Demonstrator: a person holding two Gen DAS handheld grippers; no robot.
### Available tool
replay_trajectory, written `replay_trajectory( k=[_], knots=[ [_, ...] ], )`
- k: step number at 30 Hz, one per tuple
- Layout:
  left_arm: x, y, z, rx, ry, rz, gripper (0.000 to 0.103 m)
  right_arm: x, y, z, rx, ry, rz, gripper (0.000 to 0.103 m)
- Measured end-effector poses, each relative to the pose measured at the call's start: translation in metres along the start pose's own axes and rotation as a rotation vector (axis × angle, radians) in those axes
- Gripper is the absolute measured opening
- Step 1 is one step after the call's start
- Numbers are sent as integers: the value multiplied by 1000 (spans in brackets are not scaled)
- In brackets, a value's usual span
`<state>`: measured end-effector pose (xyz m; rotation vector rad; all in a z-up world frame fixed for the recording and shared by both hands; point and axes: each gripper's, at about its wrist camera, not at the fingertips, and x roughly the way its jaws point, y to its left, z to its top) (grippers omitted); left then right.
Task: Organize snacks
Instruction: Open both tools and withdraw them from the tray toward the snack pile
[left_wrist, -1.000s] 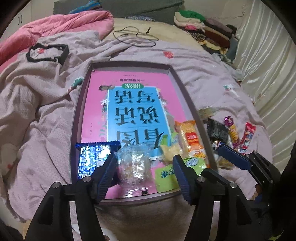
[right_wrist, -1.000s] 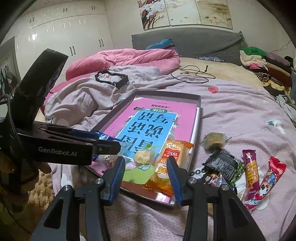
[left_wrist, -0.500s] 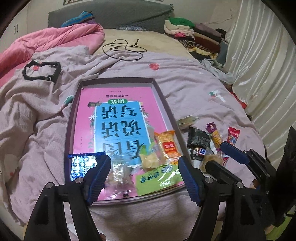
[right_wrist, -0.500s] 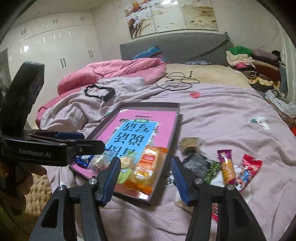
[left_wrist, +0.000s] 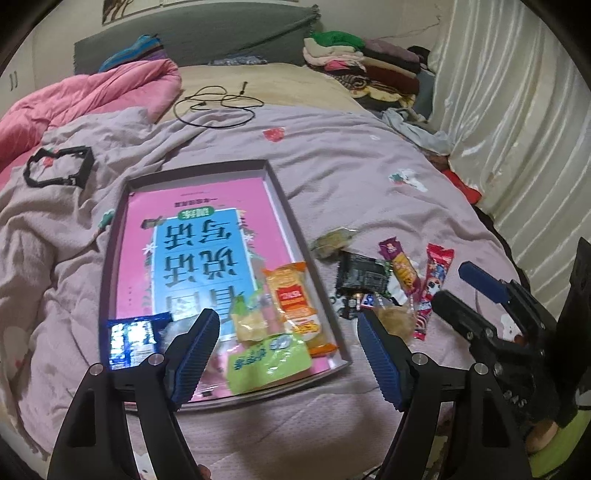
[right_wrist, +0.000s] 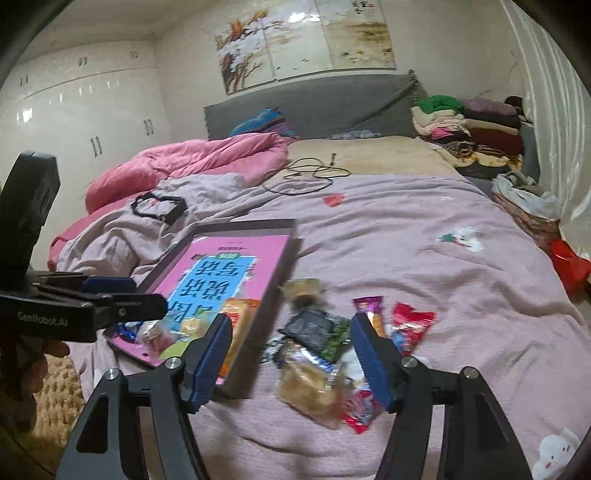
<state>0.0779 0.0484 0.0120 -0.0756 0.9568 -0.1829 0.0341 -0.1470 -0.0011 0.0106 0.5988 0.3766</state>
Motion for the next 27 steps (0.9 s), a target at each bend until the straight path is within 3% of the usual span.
replay_trajectory(
  k=[10,22,27],
  knots=[
    [10,-21,5,40,15,-4,78,6,-46,-8,141,39,-64,68],
    [28,-40,19,85,24,10,78,22,-76,-23,233,110,-72,68],
    [46,-44,32,100,36,28,78,31,-75,-28,207,137,-50,57]
  ],
)
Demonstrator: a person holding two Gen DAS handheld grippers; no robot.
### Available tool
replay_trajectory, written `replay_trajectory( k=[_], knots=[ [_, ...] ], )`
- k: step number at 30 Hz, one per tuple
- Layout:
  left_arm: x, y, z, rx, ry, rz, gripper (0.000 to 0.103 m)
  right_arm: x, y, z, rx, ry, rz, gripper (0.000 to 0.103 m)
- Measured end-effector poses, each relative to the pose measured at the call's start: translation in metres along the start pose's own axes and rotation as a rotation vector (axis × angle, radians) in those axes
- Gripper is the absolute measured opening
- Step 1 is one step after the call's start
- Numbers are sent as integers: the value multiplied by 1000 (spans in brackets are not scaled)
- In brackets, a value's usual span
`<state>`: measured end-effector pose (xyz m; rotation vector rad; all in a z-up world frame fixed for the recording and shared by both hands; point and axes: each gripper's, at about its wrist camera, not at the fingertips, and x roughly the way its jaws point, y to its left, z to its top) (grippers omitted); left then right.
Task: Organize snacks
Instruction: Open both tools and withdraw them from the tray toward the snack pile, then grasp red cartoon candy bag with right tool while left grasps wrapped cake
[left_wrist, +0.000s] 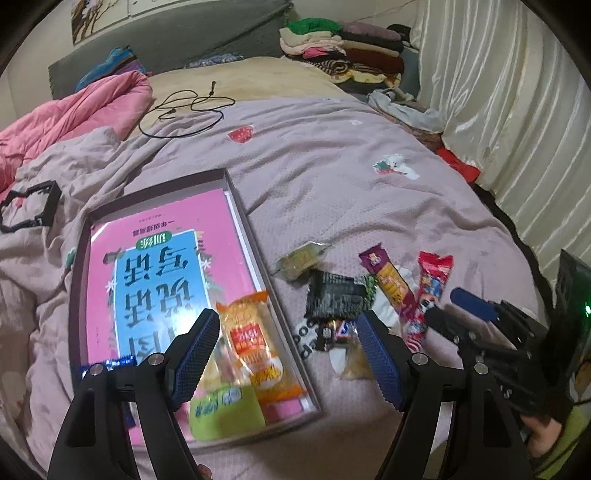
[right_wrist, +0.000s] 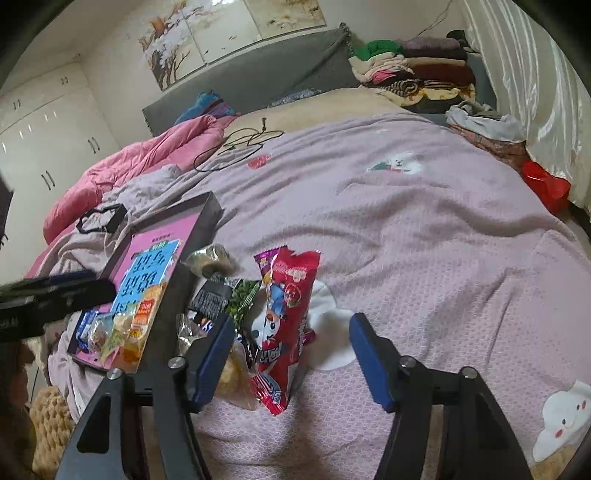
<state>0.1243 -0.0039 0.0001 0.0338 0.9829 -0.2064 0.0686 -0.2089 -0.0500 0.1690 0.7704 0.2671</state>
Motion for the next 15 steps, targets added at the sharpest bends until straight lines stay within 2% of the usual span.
replay_trajectory(
  k=[3,5,11,15],
  knots=[
    [13,-2,8,18,15,10,78,6,3,-1,-12,15,15,49],
    [20,-3,12,35,13,28,78,10,4,-2,-14,26,19,47],
    [50,-5,32,62,40,30,78,24,10,-7,-45,65,45,28],
    [69,-13,41,117,67,39,69,29,10,-8,-57,68,39,27]
  ],
)
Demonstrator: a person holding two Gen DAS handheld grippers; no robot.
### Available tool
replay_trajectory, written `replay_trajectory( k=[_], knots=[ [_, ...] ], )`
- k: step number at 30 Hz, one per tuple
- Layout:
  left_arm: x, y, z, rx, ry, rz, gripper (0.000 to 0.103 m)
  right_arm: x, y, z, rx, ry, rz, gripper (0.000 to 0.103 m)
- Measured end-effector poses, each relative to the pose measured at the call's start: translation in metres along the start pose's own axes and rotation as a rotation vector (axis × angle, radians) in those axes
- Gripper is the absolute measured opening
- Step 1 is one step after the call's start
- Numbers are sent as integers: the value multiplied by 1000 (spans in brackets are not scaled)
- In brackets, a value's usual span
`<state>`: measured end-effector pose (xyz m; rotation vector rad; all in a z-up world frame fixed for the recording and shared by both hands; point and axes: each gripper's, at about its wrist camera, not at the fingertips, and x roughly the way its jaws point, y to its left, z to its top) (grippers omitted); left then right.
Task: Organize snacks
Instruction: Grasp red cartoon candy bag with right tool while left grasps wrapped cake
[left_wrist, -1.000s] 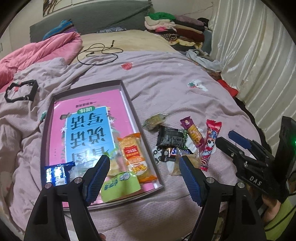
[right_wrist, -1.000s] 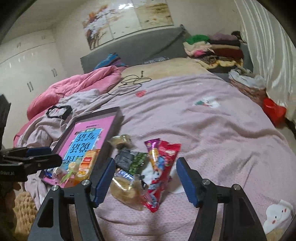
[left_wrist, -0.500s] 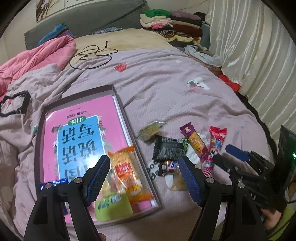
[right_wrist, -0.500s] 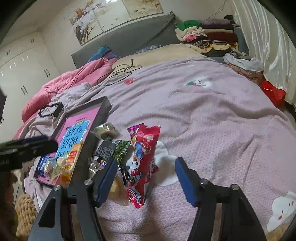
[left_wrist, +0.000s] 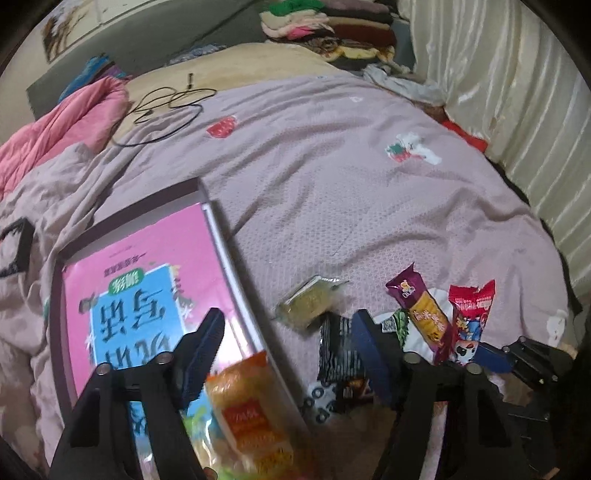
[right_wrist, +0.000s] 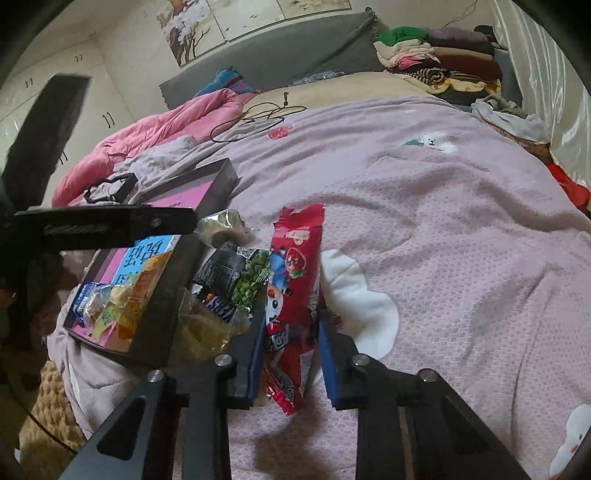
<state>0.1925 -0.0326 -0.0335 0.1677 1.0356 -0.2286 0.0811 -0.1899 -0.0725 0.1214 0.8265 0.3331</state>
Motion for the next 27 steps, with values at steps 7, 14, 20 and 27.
replay_trajectory(
  k=[7,14,20,27],
  knots=[
    [19,-21,8,151,27,35,57,5,-6,2,15,2,12,27],
    [37,-22,15,202,78,26,49,7,-17,4,61,5,56,23],
    [52,-23,19,216,129,-18,48,7,-27,4,118,6,98,19],
    [65,-18,19,138,162,-32,35,1,-27,6,120,-22,121,16]
  ],
)
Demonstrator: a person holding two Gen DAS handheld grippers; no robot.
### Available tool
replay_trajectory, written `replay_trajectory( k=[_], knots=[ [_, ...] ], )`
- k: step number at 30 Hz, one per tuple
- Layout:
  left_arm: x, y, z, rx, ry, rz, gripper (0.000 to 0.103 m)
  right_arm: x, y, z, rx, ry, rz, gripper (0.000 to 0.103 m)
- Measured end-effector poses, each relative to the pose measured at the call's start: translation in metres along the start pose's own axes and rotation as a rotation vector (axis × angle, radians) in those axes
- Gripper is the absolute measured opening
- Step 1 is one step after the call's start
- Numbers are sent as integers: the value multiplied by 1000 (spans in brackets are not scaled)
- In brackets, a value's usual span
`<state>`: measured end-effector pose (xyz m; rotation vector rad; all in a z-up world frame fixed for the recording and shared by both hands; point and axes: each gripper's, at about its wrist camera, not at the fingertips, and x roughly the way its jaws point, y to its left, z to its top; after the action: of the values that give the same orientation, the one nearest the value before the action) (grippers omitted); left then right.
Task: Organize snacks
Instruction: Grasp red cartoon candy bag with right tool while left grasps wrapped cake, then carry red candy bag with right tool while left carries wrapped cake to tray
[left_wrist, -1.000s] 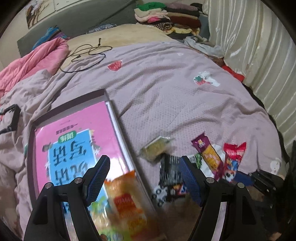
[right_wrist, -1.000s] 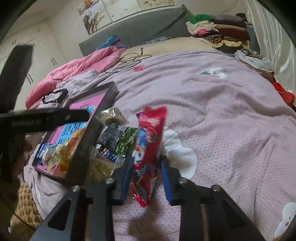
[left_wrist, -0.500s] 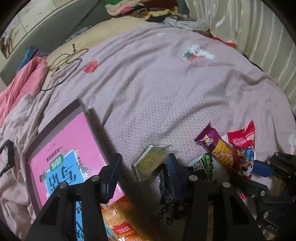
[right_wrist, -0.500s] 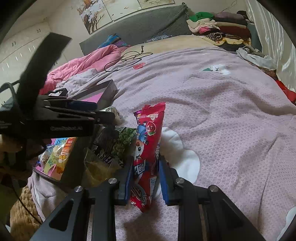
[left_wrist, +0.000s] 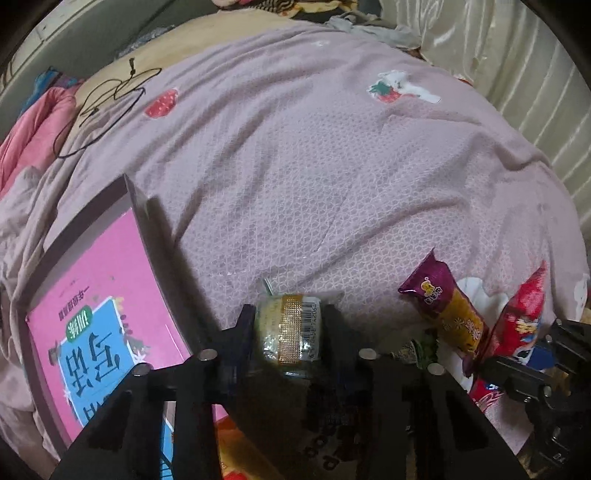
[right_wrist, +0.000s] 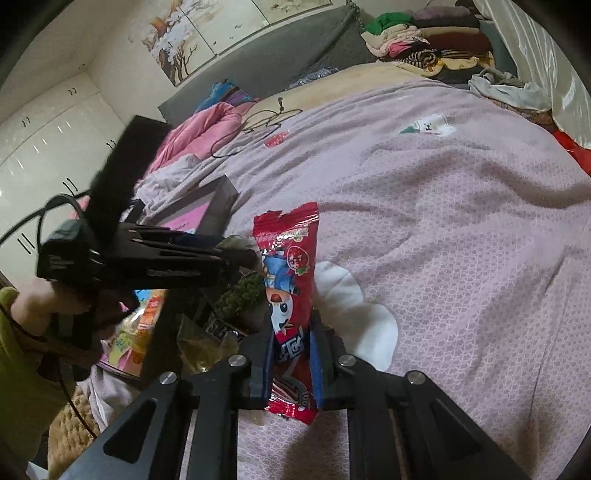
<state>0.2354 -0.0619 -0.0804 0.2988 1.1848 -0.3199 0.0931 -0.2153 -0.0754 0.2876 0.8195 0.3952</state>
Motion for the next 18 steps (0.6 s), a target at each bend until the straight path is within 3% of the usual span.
replay_trajectory(
  k=[4,18],
  knots=[
    [-5,7,-2,-60,-5,-38,33,-1,1,0,2,-4,4,16],
    [-85,21,-40,-187,-193,-96,33,-27,8,4,-23,-99,35,16]
  ],
)
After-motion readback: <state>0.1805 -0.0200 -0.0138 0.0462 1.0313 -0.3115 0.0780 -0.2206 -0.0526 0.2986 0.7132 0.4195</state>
